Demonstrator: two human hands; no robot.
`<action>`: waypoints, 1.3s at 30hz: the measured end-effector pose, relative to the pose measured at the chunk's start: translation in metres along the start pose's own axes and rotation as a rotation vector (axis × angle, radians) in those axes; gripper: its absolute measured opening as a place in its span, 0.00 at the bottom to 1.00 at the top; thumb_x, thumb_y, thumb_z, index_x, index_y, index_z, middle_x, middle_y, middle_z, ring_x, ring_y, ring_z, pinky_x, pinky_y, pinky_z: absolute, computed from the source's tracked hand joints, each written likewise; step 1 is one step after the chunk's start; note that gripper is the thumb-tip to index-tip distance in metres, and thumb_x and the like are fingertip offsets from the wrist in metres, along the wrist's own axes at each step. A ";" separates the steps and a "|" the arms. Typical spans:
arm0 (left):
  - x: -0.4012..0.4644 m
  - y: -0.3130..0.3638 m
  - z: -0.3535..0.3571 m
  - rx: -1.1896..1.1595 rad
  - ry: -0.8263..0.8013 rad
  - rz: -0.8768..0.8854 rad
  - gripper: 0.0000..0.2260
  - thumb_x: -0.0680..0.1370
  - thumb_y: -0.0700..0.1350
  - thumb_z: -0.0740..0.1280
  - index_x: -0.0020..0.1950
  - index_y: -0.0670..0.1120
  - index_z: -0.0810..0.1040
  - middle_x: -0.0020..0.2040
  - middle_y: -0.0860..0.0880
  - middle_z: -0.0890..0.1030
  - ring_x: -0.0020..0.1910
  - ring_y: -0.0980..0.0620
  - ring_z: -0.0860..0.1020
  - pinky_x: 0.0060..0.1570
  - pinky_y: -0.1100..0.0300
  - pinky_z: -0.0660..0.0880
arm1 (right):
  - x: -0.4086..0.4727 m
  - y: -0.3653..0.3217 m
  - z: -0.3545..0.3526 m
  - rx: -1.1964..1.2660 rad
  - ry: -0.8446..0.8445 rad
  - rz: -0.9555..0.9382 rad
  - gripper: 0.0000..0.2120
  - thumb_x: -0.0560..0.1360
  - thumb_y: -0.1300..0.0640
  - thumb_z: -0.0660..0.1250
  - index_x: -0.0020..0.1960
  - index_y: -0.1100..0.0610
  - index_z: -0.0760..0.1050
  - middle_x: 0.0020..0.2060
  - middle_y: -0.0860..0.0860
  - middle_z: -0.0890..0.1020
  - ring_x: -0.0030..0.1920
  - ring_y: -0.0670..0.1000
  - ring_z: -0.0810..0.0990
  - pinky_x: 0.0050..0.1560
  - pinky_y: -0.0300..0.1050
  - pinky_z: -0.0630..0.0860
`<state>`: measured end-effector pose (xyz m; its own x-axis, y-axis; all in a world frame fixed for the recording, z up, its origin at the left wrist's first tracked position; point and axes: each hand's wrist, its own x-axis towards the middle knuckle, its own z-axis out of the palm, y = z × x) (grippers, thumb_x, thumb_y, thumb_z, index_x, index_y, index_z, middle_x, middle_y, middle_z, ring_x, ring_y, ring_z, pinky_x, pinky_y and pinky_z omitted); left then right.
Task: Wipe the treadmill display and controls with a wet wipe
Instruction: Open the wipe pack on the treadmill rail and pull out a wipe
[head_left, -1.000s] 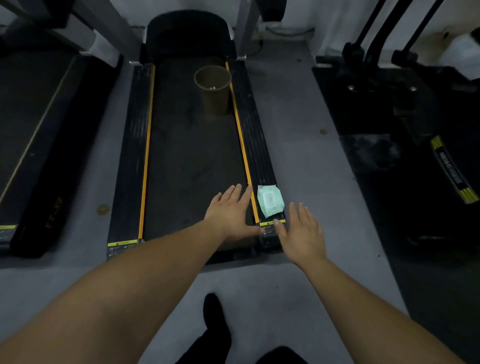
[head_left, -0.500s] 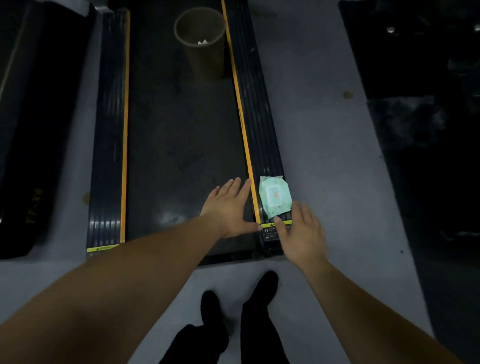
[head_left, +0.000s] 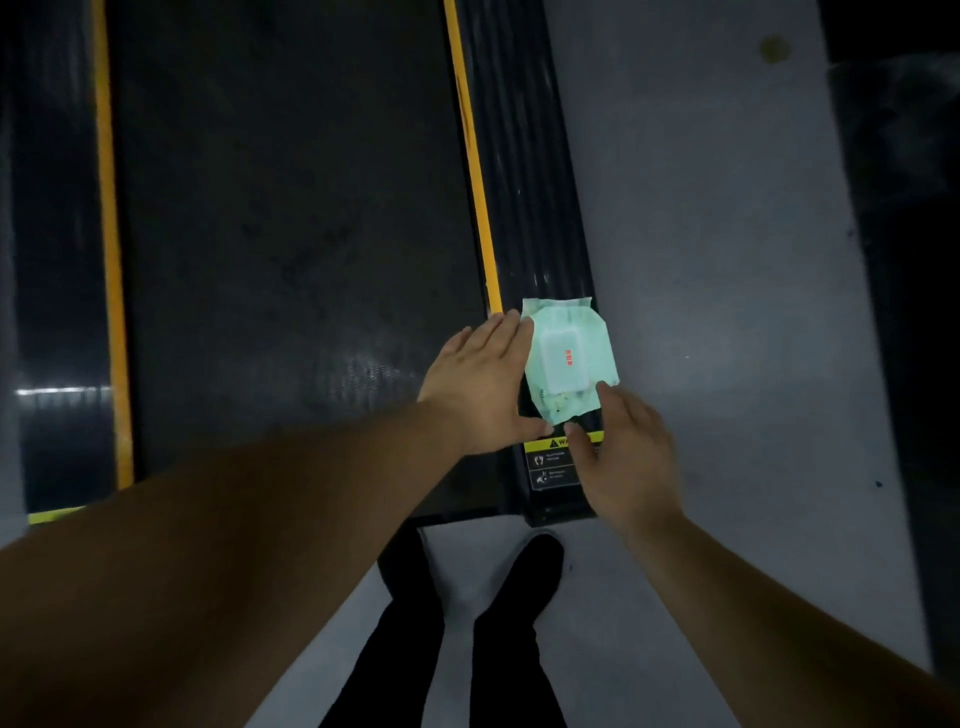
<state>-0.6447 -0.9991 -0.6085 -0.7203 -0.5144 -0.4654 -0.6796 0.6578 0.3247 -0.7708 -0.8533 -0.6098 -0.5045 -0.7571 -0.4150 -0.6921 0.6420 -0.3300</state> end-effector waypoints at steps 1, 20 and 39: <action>0.011 -0.005 0.012 -0.002 0.005 0.009 0.54 0.72 0.71 0.67 0.83 0.45 0.42 0.84 0.46 0.45 0.83 0.49 0.45 0.80 0.47 0.46 | 0.011 0.003 0.010 -0.004 0.001 0.003 0.27 0.79 0.50 0.68 0.74 0.63 0.69 0.67 0.61 0.78 0.67 0.63 0.75 0.66 0.59 0.73; 0.112 -0.041 0.117 -0.067 0.034 0.038 0.52 0.74 0.66 0.69 0.83 0.45 0.40 0.84 0.47 0.40 0.82 0.52 0.39 0.80 0.52 0.41 | 0.135 0.006 0.105 -0.075 0.230 0.108 0.33 0.70 0.41 0.72 0.65 0.62 0.71 0.58 0.59 0.76 0.56 0.61 0.74 0.46 0.52 0.73; 0.117 -0.033 0.116 0.020 0.017 0.001 0.55 0.73 0.69 0.68 0.83 0.44 0.38 0.84 0.46 0.40 0.82 0.49 0.39 0.80 0.50 0.39 | 0.147 0.049 0.076 -0.132 0.175 -0.263 0.13 0.73 0.62 0.71 0.58 0.59 0.80 0.55 0.57 0.80 0.53 0.60 0.79 0.45 0.51 0.78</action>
<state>-0.6898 -1.0174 -0.7690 -0.7233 -0.5232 -0.4506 -0.6761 0.6692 0.3082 -0.8398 -0.9237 -0.7517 -0.3726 -0.9114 -0.1746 -0.8655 0.4092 -0.2889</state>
